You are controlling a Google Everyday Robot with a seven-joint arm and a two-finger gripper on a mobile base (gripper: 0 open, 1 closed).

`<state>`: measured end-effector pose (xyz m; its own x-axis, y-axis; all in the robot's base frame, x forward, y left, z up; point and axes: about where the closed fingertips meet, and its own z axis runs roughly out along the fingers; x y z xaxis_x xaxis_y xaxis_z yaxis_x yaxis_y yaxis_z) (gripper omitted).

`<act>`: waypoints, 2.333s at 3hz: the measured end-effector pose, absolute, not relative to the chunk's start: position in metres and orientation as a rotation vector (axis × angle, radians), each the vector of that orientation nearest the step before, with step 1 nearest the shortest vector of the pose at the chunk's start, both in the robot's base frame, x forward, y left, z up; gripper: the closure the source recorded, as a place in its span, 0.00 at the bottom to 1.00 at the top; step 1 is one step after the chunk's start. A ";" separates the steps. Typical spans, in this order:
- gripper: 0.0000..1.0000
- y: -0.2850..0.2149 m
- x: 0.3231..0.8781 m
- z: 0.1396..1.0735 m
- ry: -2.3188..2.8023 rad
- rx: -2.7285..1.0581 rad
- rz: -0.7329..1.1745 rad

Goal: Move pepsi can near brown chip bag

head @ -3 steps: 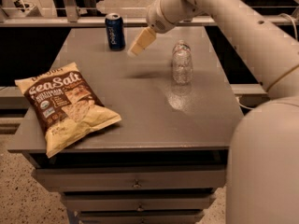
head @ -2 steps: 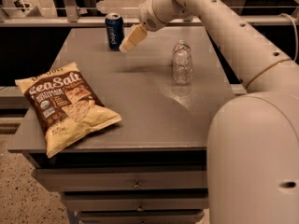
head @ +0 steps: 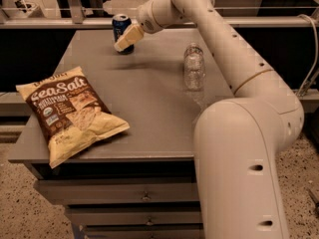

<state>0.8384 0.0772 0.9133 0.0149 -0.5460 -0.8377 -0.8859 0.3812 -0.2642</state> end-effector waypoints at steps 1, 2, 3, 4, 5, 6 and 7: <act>0.18 0.093 0.850 0.904 1.678 -1.256 0.487; 0.41 0.098 0.852 0.899 1.716 -1.236 0.529; 0.65 0.100 0.847 0.902 1.727 -1.226 0.568; 0.88 0.096 0.833 0.914 1.695 -1.227 0.614; 1.00 0.079 0.798 0.934 1.655 -1.275 0.635; 1.00 0.057 0.749 0.943 1.632 -1.346 0.622; 1.00 0.045 0.706 0.935 1.624 -1.420 0.620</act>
Offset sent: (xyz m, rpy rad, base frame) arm 0.0224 0.0184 -0.0080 0.0700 0.1503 -0.0313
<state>0.7056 0.0453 0.9353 0.0262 -0.5273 -0.8493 -0.9590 0.2265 -0.1702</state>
